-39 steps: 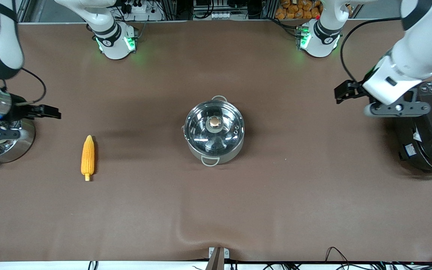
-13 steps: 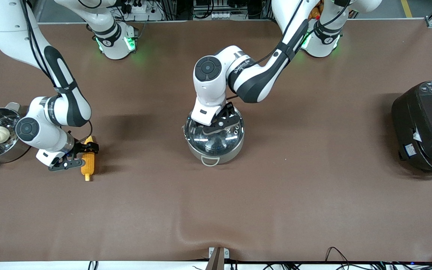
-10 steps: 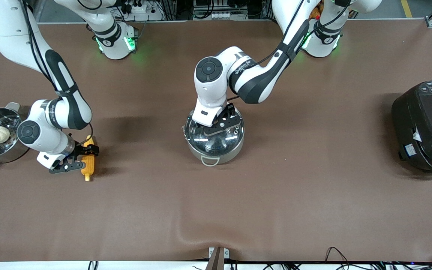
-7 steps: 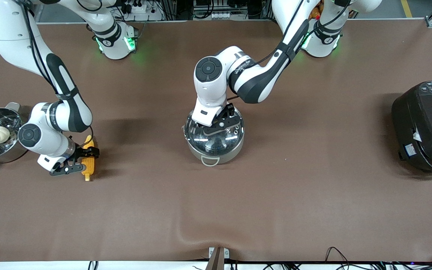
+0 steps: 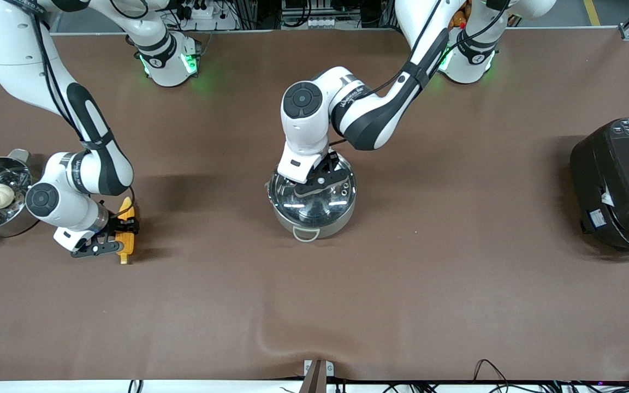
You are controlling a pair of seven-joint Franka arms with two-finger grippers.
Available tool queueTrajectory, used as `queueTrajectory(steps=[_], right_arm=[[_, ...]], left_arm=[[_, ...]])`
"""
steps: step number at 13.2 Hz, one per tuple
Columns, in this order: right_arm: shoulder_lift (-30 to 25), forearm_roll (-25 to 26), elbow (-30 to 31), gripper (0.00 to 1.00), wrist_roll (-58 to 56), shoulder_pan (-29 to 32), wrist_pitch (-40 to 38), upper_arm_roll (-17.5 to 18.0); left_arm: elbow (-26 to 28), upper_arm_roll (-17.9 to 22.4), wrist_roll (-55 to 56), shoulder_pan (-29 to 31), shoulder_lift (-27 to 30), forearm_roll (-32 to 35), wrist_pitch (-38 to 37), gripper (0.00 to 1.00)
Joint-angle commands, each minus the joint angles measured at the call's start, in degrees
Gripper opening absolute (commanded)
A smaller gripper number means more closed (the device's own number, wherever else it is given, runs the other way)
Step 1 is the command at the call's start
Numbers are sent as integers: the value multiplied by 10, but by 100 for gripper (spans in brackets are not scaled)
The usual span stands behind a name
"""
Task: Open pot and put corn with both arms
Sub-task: 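Grasp the lid knob with the left gripper while the right gripper grasps the corn, then lift the glass lid aside with the left gripper while the right gripper carries corn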
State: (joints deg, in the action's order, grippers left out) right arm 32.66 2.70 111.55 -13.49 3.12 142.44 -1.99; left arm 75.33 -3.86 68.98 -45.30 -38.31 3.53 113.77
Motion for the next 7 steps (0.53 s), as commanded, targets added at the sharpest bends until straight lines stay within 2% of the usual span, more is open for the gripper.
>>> queueTrajectory(steps=[1,5,7], right_arm=[[3,0,-8,0,-5,7,-2,7],[-24,1,-19,0,-1,-2,-45,12],[-36,-1,-61,0,5,-14,-134,15]], left_arm=[[-4,2,4,2,24,12,-21,0],[2,0,-5,5,85,12,-107,0],[10,1,-34,28,134,11,-158,0]])
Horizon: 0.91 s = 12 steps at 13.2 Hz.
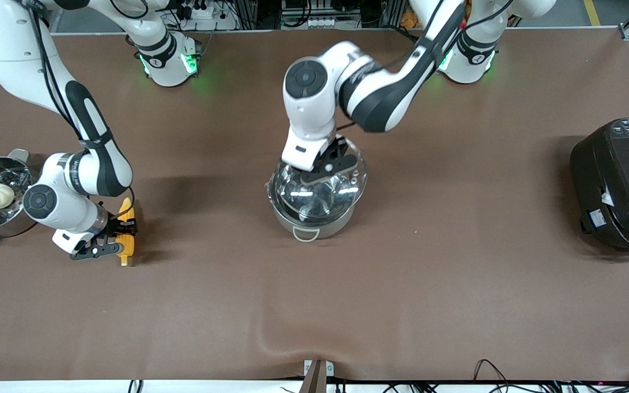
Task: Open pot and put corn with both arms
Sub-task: 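Lift the glass lid aside with the left gripper while the right gripper carries corn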
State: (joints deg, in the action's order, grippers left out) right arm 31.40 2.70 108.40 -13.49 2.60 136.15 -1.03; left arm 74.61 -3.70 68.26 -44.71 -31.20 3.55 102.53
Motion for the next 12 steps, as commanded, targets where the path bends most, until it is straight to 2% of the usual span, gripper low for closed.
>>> queueTrajectory(steps=[1,4,6,9,12], right_arm=[[-24,-15,-61,0,5,-14,-126,6],[-28,-70,-161,0,7,-43,-275,5],[-30,-92,-209,0,40,-67,-344,5],[-45,-92,-227,0,143,-136,-372,5],[-42,-93,-252,0,297,-246,-371,5]], left_arm=[[31,-2,-60,52,91,7,-57,0],[114,-3,-184,143,175,2,-58,0],[162,-3,-281,207,202,2,-57,0],[201,-3,-378,297,194,2,-35,0],[303,-3,-447,361,193,2,83,0]])
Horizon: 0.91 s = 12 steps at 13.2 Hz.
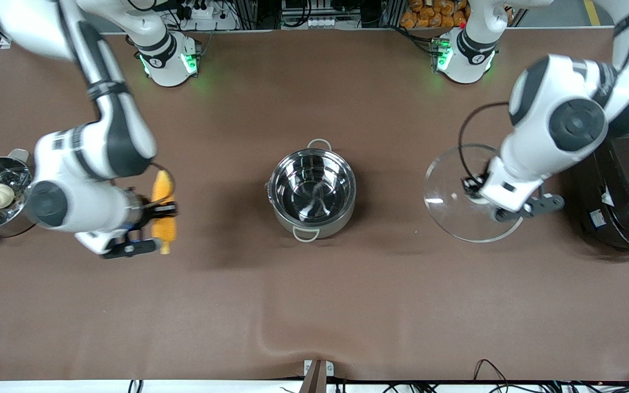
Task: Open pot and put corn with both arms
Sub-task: 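Lift the glass lid aside with the left gripper while the right gripper carries corn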
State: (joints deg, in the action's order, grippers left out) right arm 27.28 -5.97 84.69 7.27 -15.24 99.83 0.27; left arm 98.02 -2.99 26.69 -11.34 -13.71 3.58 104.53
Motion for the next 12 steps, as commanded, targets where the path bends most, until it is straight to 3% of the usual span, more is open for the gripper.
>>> queueTrajectory(steps=[1,3,5,7,10,12], right_arm=[[6,-5,-19,0,147,-113,-3,-9],[23,-2,-30,0,262,-194,18,-10],[40,-4,-36,0,310,-238,59,-9],[65,-10,-37,0,360,-266,118,-9],[78,-5,-50,0,352,-278,129,-11],[105,-4,-89,0,337,-278,128,-11]], left_arm=[[89,-10,-46,44,17,2,92,0],[115,-10,-57,50,4,2,117,0],[151,-10,-57,52,2,2,154,0],[187,-10,-57,54,-1,2,200,0],[229,-10,-57,54,-10,2,258,0],[233,-10,-57,54,-22,2,269,0]])
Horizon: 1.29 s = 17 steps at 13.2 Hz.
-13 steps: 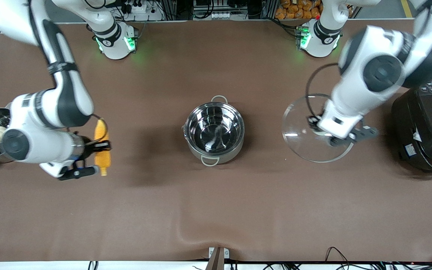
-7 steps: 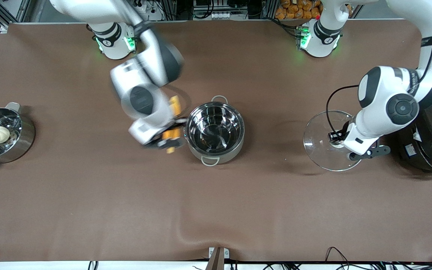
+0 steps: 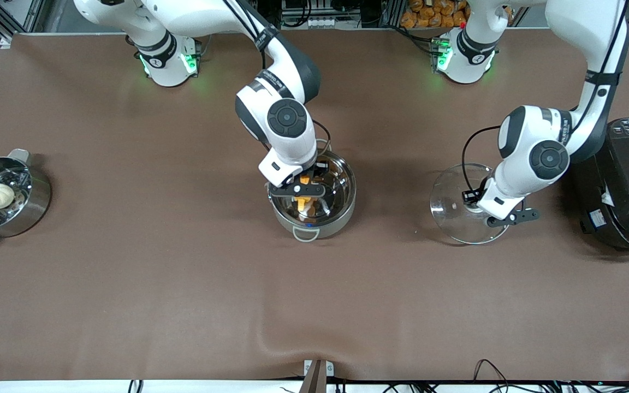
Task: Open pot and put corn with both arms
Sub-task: 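Lift the glass lid aside with the left gripper while the right gripper carries corn, then lower the corn into the pot with the right gripper while the left lowers the lid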
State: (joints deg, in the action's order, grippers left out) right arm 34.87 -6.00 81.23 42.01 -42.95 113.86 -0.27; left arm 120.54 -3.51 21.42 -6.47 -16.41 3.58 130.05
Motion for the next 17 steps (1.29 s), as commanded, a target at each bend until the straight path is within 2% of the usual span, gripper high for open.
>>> queueTrajectory(steps=[1,5,9,10,11,12,13,14,15,16,17], right_arm=[[34,-1,-58,0,-25,-1,-11,-6],[47,20,-60,0,-82,-2,12,-7],[56,35,-60,0,-99,-9,13,-7],[57,35,-60,5,-100,-11,14,-7],[57,35,-59,42,-99,-12,17,-6],[57,35,-58,99,-97,-13,18,-7],[57,35,-57,100,-94,-18,18,-7],[57,34,-57,100,-92,-20,18,-7],[57,33,-56,100,-88,-21,17,-6],[55,31,-55,100,-73,-20,16,-6],[53,32,-55,100,-67,-20,15,-6]], left_arm=[[12,-4,-4,5,0,2,27,0],[48,-4,-4,4,-16,2,102,0],[50,-5,-4,1,-26,2,105,0],[50,-5,-4,2,-27,2,105,0],[50,-5,-4,2,-31,2,105,0],[50,-6,-4,1,-32,2,105,0],[49,-6,-4,1,-34,2,105,0],[47,-5,-4,1,-34,2,105,10],[42,-5,-3,1,-34,2,104,32],[34,-5,-2,1,-33,2,98,72],[33,-5,-1,3,-28,2,98,100]])
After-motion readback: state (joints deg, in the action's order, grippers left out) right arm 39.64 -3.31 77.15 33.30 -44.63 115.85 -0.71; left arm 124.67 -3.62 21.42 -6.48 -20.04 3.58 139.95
